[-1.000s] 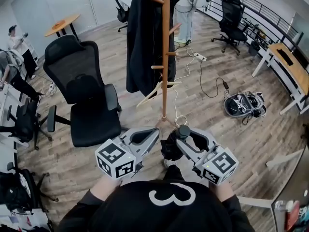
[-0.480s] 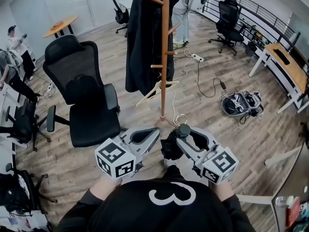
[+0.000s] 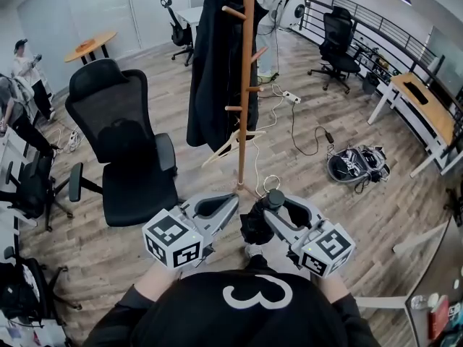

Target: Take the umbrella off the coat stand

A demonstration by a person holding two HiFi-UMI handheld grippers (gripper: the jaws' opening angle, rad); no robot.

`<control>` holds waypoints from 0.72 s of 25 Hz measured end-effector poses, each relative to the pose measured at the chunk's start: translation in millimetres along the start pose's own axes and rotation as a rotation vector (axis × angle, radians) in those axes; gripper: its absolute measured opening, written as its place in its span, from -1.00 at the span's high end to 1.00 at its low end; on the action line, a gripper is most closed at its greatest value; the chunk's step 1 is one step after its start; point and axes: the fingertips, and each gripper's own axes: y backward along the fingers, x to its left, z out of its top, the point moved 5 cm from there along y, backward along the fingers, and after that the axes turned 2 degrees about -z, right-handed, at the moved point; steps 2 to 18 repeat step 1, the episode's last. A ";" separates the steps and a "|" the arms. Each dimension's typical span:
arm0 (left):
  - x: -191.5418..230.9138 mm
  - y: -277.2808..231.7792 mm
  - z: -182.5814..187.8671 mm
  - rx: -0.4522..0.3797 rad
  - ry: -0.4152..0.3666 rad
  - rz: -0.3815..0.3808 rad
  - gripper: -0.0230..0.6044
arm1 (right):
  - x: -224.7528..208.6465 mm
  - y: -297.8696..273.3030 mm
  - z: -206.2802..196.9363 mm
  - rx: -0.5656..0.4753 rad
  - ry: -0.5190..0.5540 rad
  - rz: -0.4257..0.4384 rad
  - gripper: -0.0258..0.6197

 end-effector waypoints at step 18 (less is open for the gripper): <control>0.1 0.8 -0.1 0.001 0.000 -0.001 0.87 | 0.5 -0.6 0.2 0.001 0.001 -0.002 0.34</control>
